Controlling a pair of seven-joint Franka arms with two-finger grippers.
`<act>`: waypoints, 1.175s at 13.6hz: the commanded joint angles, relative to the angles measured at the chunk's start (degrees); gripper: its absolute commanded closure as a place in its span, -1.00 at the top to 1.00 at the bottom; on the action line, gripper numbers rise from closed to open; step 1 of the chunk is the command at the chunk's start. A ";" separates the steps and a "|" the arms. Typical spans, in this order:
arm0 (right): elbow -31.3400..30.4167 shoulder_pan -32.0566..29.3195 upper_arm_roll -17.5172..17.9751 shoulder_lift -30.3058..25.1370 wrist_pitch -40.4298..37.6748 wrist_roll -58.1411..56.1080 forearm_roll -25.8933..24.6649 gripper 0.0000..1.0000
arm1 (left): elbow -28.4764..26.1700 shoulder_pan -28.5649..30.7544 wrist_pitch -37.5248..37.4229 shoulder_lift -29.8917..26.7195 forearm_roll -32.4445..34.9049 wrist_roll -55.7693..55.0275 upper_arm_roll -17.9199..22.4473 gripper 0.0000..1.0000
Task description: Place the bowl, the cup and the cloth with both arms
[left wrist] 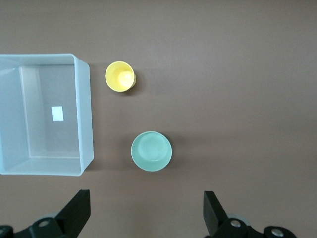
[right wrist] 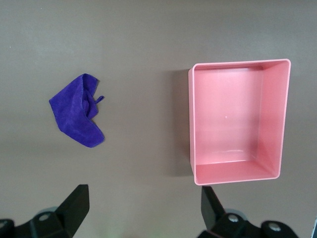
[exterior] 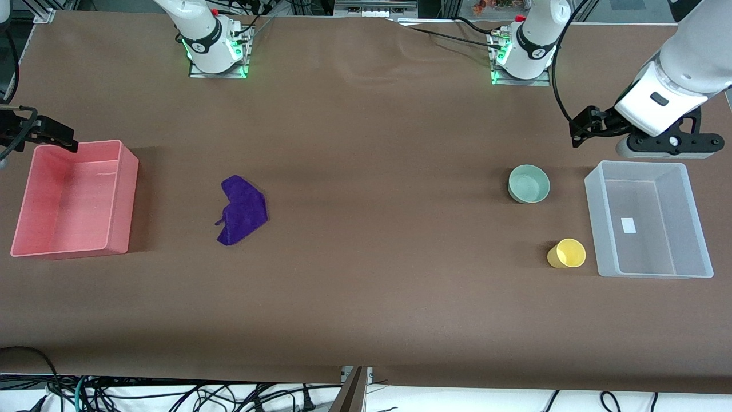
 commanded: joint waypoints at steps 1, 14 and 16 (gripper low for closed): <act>1.69 0.02 0.15 0.68 -0.56 0.03 0.20 1.00 | 0.61 -0.14 -1.90 -1.28 -1.10 -0.64 0.01 1.00; 1.69 0.11 0.23 0.68 -0.48 0.11 0.12 1.00 | 0.53 0.12 1.26 -0.84 -1.72 -0.64 0.19 1.00; 1.69 0.20 0.32 0.68 -0.48 0.12 0.20 1.00 | 0.44 0.03 2.48 -0.06 -1.72 -0.81 0.19 1.00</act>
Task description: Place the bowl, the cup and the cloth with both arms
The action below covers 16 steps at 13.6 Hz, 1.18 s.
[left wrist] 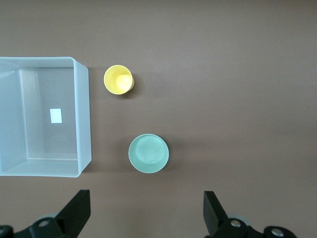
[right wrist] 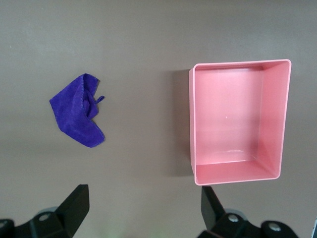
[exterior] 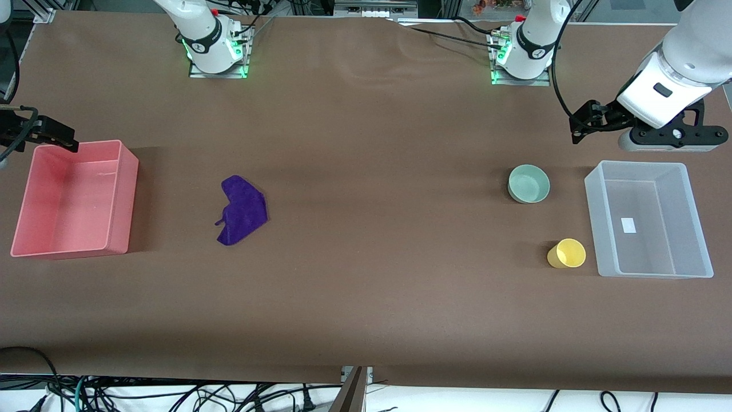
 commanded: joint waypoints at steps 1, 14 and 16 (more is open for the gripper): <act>1.69 0.19 0.26 0.68 -0.48 0.11 0.11 1.00 | 0.42 0.15 1.34 0.60 -1.38 -0.29 0.12 1.00; 1.16 -0.07 0.17 0.50 0.05 -0.85 0.19 1.00 | -0.02 1.55 0.99 0.17 -3.13 0.41 0.38 1.00; 0.37 -0.07 0.87 -0.11 0.23 -0.85 0.11 1.00 | -0.11 1.56 1.08 0.16 -3.49 0.24 0.47 1.00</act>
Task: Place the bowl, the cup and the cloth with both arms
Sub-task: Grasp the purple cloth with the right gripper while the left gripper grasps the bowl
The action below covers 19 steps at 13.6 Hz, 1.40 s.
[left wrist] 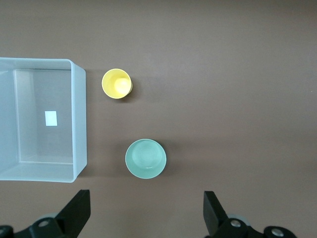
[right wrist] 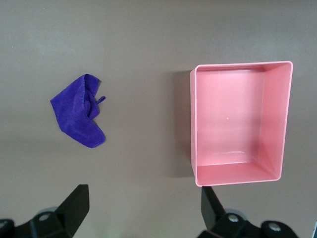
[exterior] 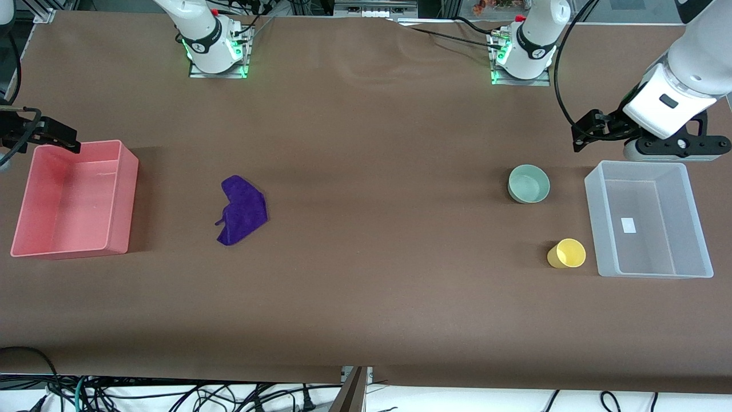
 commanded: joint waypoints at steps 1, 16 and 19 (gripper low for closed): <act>0.37 -0.27 1.36 -0.54 -0.26 -0.78 -0.16 1.00 | 0.14 0.58 -0.53 -0.79 -2.11 0.37 0.01 1.00; -16.39 -0.27 2.77 -0.55 12.98 0.27 0.35 1.00 | -1.80 2.07 0.52 3.67 -1.41 6.14 0.01 1.00; -29.30 -0.10 4.60 -0.37 31.32 7.71 4.06 1.00 | -2.93 4.18 4.20 6.49 -2.02 11.44 0.01 1.00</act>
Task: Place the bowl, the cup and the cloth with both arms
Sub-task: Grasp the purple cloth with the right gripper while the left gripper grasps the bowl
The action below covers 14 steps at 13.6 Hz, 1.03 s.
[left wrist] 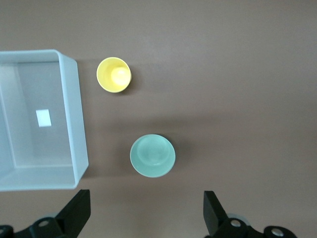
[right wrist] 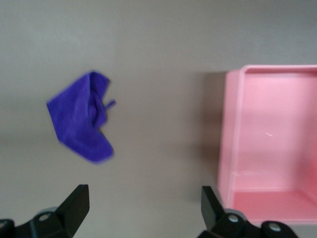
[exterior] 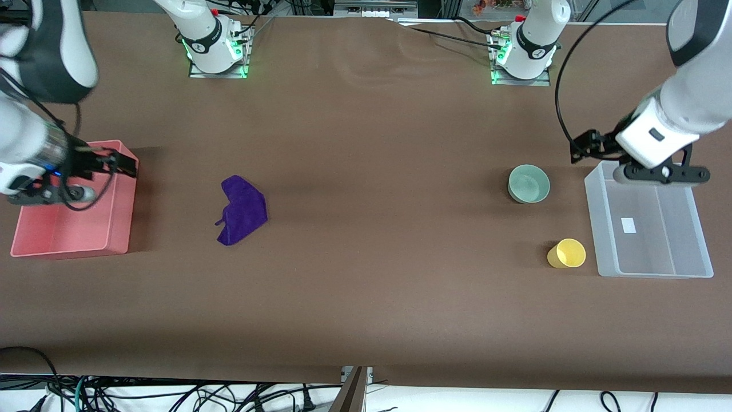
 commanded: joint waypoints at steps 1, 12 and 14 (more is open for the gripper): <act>-11.32 -0.27 3.53 -1.49 13.07 6.67 1.20 1.00 | -2.05 1.82 3.20 2.74 -1.75 3.95 -0.08 1.00; -20.93 5.79 5.22 16.08 51.06 11.96 1.20 1.00 | -42.85 4.28 46.72 4.33 6.93 7.55 -0.34 1.00; -20.93 6.85 5.22 17.49 52.65 14.50 1.20 0.59 | -43.20 4.81 46.81 4.94 8.09 8.34 -0.43 0.95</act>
